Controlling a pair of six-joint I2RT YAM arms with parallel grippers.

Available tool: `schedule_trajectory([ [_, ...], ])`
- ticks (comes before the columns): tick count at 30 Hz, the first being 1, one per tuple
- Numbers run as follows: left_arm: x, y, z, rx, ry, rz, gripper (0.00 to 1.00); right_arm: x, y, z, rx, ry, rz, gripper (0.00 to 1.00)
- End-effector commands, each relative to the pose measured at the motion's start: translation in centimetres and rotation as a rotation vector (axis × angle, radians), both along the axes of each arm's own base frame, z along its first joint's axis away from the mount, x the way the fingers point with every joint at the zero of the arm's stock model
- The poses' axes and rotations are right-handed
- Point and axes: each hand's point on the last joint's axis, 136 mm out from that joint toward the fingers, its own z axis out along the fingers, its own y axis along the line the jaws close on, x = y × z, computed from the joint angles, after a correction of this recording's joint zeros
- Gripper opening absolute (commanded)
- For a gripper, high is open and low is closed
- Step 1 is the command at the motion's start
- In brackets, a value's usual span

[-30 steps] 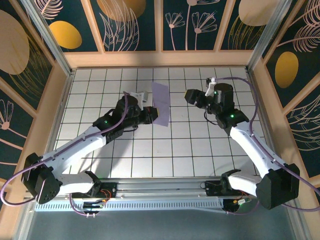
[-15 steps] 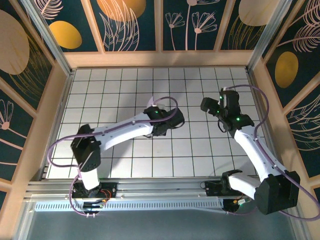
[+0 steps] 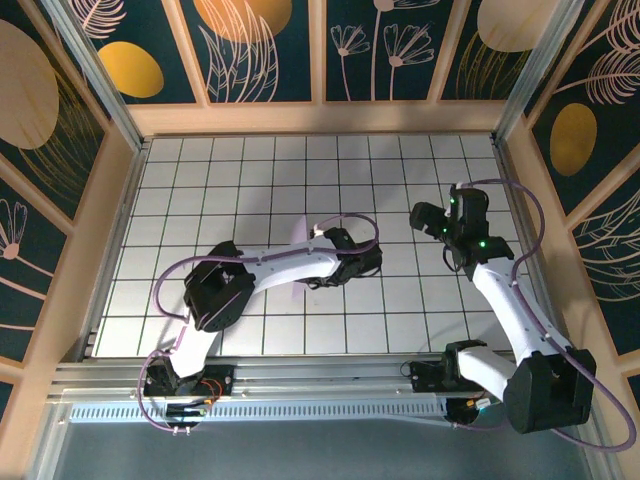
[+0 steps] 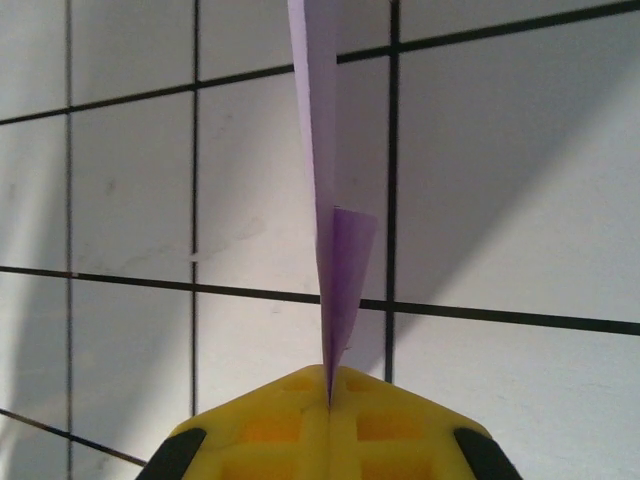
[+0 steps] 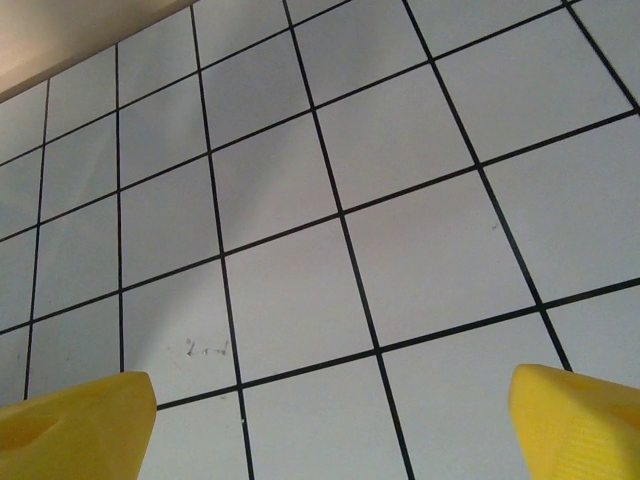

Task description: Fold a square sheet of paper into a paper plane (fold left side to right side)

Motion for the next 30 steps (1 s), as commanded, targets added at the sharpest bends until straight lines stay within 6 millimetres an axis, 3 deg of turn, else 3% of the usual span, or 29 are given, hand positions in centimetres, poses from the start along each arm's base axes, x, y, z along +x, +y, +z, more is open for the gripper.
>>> schedule_trajectory([
  [1,0.1,-2.1,-0.7,-0.081,0.016,0.006,0.0,-0.1,0.2,0.3,0.012,-0.024,0.033,0.92],
  [3,0.1,-2.7,-1.1,-0.09,0.03,-0.004,0.0,-0.1,0.3,0.3,0.015,-0.022,0.043,0.92],
  [7,0.2,-4.4,-1.9,-0.134,0.07,-0.032,0.16,-0.2,0.5,0.1,0.026,-0.01,0.057,0.92],
  [12,0.7,-6.6,-1.4,-0.228,0.094,-0.064,0.3,-0.5,1.0,-0.1,0.043,0.006,0.084,0.92],
  [17,1.6,-8.9,1.5,-0.386,0.083,-0.102,0.41,-1.1,1.7,-0.2,0.066,0.038,0.128,0.91],
  [21,3.1,-9.8,5.2,-0.556,0.024,-0.133,0.48,-1.7,4.0,-0.2,0.172,0.069,0.217,0.83],
  [25,4.7,-8.3,8.2,-0.748,-0.053,-0.133,0.56,-2.5,7.6,-0.4,0.371,0.115,0.336,0.65],
  [30,6.1,-4.7,10.1,-0.98,-0.155,-0.098,0.62,-3.6,12.0,-1.7,0.501,0.19,0.421,0.48],
])
